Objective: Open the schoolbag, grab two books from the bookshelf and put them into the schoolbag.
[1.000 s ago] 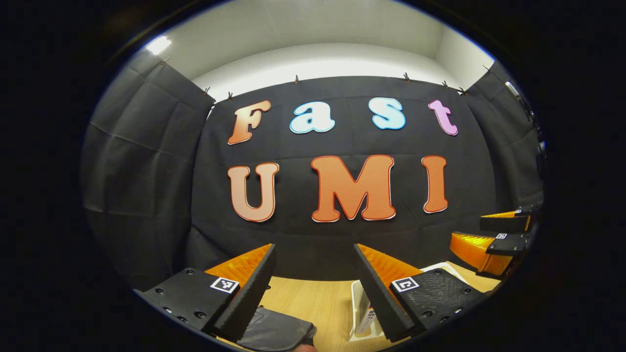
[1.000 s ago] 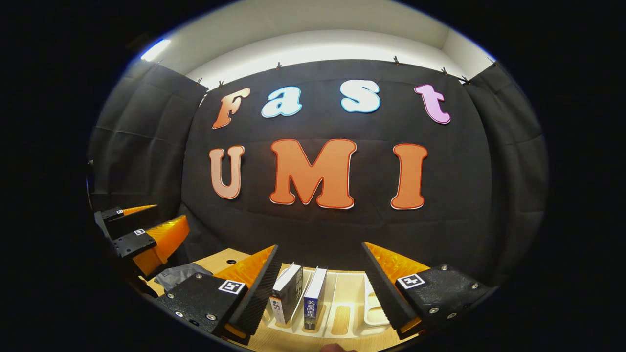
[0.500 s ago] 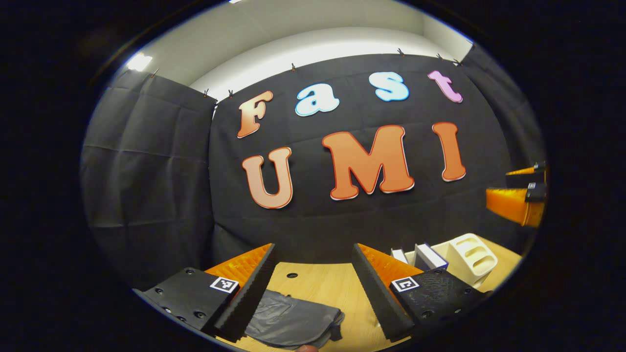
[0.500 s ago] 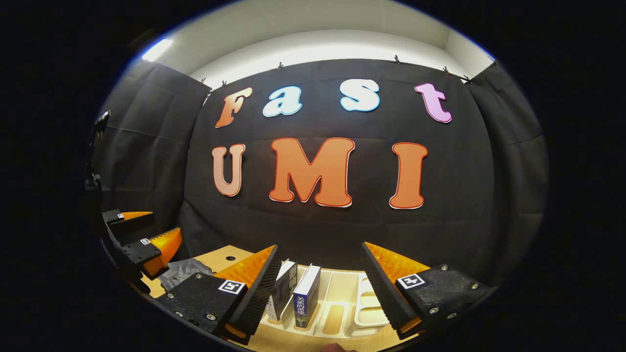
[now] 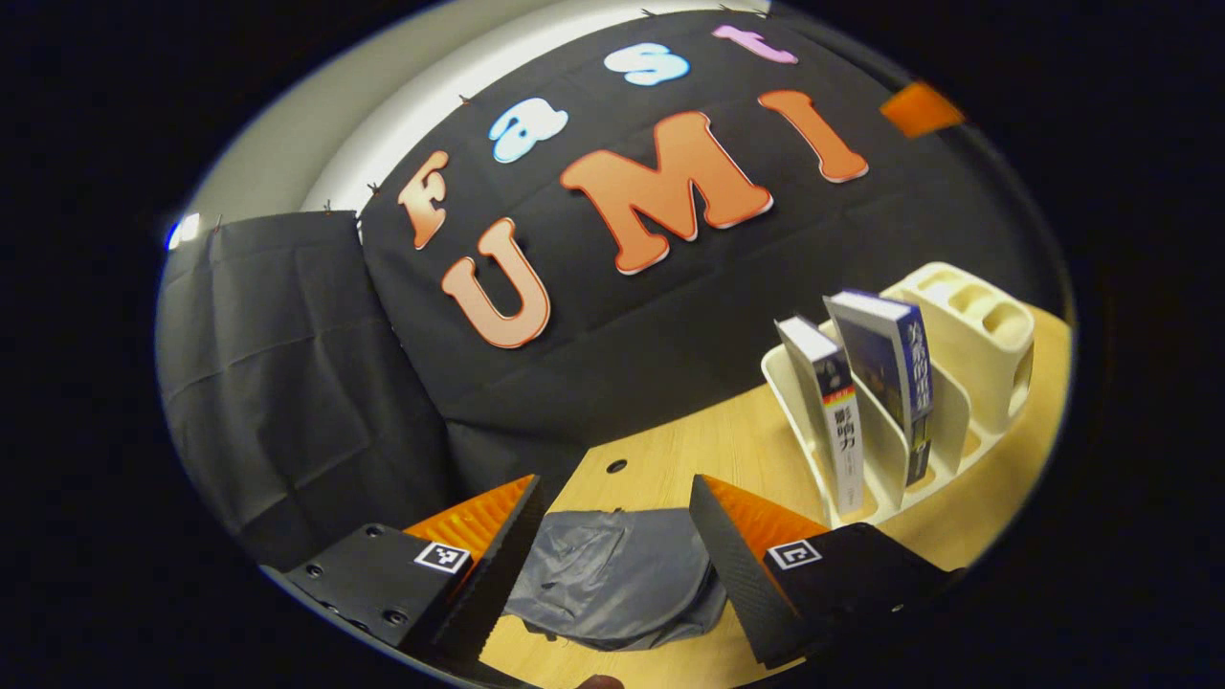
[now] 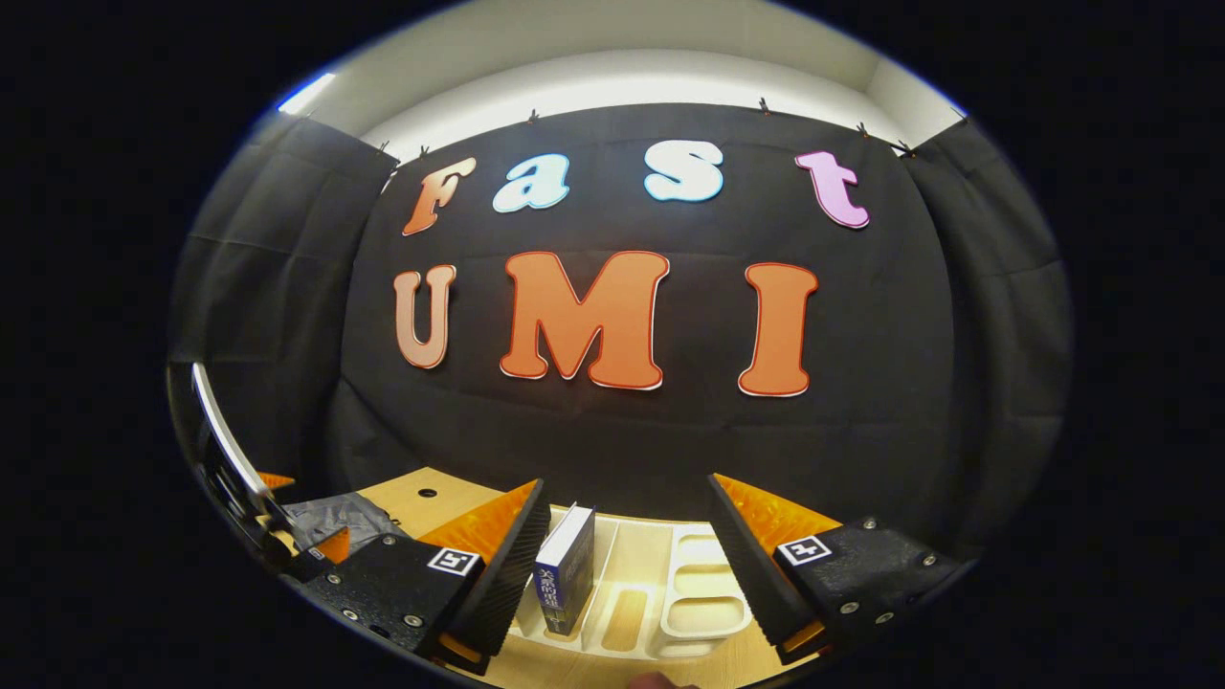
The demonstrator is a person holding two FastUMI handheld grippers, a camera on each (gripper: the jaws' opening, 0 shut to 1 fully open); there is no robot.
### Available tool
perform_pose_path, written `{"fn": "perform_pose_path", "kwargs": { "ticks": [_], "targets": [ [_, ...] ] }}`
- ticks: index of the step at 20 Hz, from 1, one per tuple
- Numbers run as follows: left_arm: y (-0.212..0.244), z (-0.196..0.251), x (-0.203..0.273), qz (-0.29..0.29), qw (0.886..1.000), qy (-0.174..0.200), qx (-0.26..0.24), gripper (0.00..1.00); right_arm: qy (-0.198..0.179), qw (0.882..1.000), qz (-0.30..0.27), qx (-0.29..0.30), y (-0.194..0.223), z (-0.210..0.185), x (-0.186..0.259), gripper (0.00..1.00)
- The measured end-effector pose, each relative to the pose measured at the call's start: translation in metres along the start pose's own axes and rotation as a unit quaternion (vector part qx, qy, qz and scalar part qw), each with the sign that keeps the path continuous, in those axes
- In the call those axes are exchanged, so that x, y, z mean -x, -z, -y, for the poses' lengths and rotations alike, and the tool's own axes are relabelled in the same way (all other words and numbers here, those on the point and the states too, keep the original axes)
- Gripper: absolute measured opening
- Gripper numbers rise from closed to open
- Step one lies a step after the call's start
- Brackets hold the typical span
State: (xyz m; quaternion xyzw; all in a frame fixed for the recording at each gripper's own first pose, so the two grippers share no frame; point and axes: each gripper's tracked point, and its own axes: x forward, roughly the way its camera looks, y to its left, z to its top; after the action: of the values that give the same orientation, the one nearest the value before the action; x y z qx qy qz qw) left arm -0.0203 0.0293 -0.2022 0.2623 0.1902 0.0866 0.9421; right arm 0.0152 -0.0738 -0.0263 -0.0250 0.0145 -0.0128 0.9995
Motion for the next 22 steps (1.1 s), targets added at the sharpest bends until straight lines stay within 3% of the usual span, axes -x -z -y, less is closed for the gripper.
{"fn": "perform_pose_path", "kwargs": {
  "ticks": [5, 12, 19, 22],
  "targets": [
    [0.068, 0.028, -0.023, -0.057, 0.996, 0.023, -0.065, 0.96, 0.039, 0.999, 0.001, 0.013, -0.003, 0.015, -0.007, 0.97],
    [0.132, 0.056, -0.045, -0.125, 0.984, 0.055, -0.118, 0.96, 0.060, 0.998, -0.005, 0.021, -0.001, 0.018, -0.012, 0.97],
    [0.155, 0.056, -0.058, -0.147, 0.971, 0.010, -0.186, 0.94, 0.056, 0.998, -0.009, 0.027, 0.001, 0.018, -0.013, 0.97],
    [0.163, 0.049, -0.061, -0.160, 0.965, -0.013, -0.207, 0.87, 0.054, 0.998, -0.008, 0.026, 0.001, 0.019, -0.012, 0.97]
  ]
}}
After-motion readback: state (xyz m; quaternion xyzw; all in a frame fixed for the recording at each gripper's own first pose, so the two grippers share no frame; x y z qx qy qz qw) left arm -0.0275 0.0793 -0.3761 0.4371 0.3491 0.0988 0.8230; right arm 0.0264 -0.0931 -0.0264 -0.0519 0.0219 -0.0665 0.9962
